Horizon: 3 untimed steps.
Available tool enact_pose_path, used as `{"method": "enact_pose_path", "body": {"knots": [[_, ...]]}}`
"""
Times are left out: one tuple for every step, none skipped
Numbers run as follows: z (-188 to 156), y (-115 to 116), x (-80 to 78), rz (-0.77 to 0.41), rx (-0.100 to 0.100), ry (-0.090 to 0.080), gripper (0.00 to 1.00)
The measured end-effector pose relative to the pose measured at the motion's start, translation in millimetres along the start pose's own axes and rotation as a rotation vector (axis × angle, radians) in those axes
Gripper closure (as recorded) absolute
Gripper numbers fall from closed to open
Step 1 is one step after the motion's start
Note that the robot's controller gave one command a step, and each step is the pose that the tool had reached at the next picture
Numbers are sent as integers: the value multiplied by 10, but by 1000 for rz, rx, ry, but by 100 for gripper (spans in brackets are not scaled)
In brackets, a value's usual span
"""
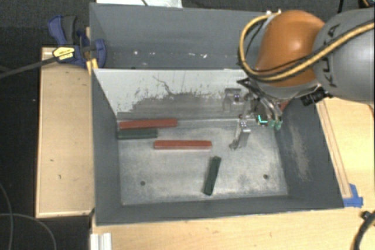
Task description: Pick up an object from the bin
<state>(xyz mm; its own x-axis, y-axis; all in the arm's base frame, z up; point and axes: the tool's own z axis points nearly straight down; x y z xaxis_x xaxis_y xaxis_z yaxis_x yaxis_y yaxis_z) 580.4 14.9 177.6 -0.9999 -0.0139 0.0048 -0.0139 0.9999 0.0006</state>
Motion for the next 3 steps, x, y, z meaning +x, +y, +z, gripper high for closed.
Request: {"method": "enact_pose_path", "body": {"knots": [[1098,170,13,-199,0,-1,0],[1065,940,-25,-273,-3,-11,0],[1068,887,-26,-264,0,-9,100]]}}
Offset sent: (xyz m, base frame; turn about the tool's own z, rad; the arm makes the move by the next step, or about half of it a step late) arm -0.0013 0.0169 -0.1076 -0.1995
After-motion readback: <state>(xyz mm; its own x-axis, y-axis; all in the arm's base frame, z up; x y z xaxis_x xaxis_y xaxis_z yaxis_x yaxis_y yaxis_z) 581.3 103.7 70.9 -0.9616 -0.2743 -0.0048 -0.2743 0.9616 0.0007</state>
